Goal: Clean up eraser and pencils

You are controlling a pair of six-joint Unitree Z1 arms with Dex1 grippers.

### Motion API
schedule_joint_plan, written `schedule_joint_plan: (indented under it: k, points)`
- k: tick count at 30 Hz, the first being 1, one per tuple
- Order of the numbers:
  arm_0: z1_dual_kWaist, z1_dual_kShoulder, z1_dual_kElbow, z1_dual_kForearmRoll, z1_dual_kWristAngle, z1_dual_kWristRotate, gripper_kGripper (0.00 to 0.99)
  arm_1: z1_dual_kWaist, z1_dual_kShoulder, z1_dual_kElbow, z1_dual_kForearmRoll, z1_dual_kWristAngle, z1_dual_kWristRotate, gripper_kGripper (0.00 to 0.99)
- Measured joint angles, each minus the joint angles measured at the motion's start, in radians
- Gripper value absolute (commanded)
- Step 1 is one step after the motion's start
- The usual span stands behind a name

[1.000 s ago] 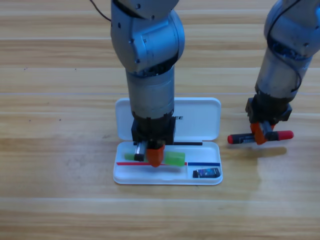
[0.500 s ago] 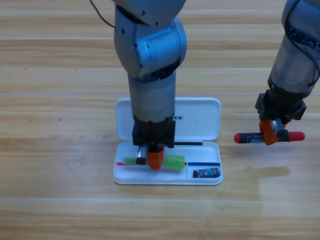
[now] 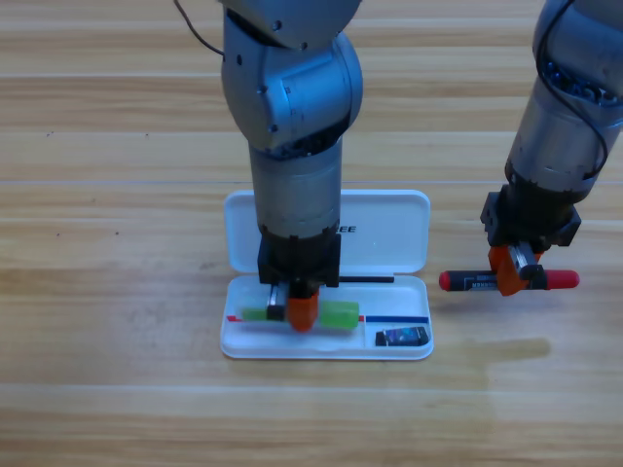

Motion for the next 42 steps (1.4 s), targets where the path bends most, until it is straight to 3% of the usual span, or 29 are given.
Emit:
schedule_joint_plan:
  k: [18,24,28,34,42]
  points:
    - [0.0,-0.005,0.0,0.043,0.0,-0.009,0.99,0.044,0.007,-0.11,0.023,0.0,0.058,0.0]
    - [0.012,-0.13,0.0,0.119,0.0,-0.001,0.99,0.089,0.043,-0.198,0.057,0.0,0.093,0.0]
    - [0.069,-0.313,0.013,0.155,0.0,0.05,0.99,0.118,0.097,-0.279,0.086,0.0,0.115,0.0]
    - [0.233,-0.541,0.112,0.157,0.0,0.145,0.99,0.161,0.187,-0.385,0.105,0.0,0.144,0.0]
    - [0.333,-0.597,0.209,0.157,0.0,0.179,0.99,0.196,0.268,-0.476,0.11,0.0,0.179,0.0]
